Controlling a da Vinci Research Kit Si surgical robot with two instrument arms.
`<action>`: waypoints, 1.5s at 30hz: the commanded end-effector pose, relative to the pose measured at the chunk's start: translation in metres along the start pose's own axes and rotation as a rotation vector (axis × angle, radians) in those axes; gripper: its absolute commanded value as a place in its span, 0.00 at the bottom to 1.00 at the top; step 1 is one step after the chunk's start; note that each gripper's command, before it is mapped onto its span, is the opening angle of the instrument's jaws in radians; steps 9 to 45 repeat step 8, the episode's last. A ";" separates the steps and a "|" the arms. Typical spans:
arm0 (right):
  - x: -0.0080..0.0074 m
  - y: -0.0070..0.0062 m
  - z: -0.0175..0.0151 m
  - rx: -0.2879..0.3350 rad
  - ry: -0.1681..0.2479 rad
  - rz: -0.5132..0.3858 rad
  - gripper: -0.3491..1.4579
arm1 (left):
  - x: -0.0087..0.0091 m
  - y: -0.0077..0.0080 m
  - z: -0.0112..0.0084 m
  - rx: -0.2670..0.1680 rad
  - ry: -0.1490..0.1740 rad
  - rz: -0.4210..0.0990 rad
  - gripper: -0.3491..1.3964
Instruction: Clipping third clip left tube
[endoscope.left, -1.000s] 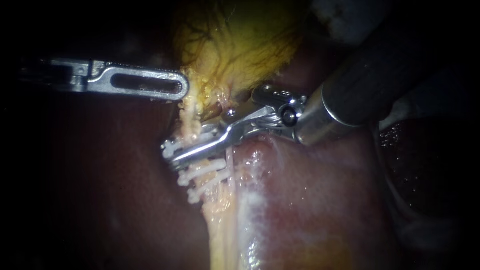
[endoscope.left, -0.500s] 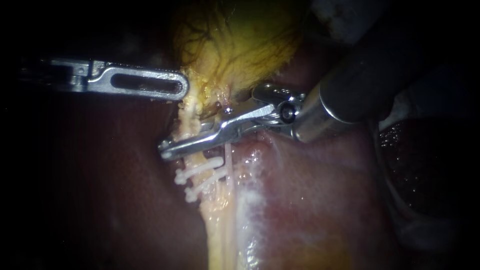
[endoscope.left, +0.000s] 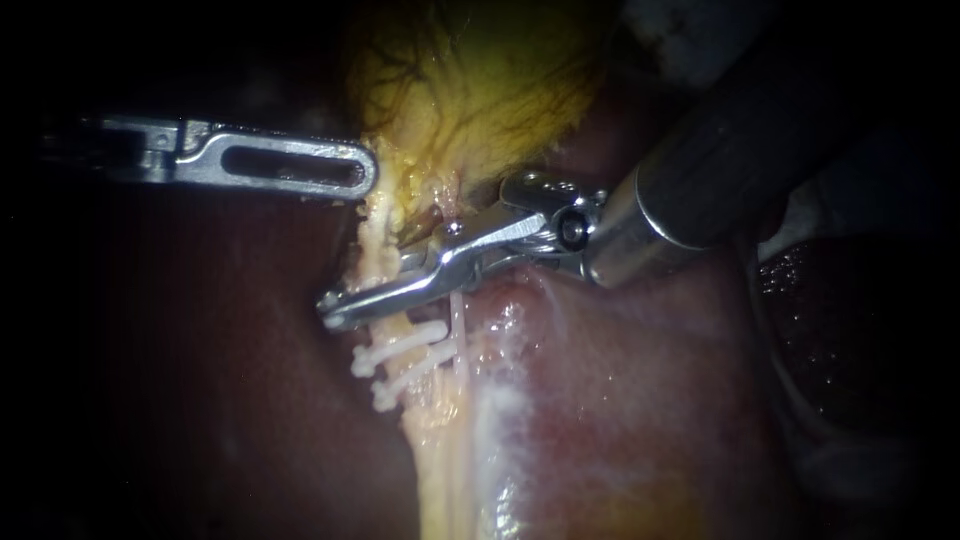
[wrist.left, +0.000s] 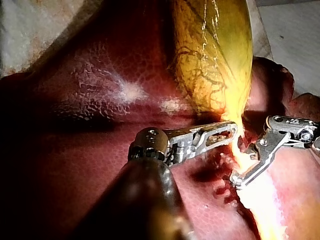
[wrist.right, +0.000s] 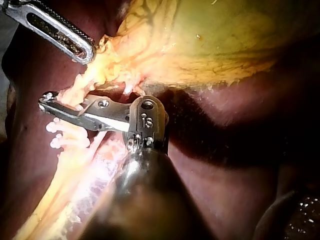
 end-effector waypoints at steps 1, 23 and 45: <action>0.0000 0.0000 0.0000 -0.001 0.000 0.001 0.00 | 0.0000 0.0000 0.0000 -0.002 0.003 0.000 0.00; 0.0000 0.0000 0.0000 -0.001 0.000 0.001 0.00 | 0.0000 0.0000 0.0000 -0.002 0.003 0.000 0.00; 0.0000 0.0000 0.0000 -0.001 0.000 0.001 0.00 | 0.0000 0.0000 0.0000 -0.002 0.003 0.000 0.00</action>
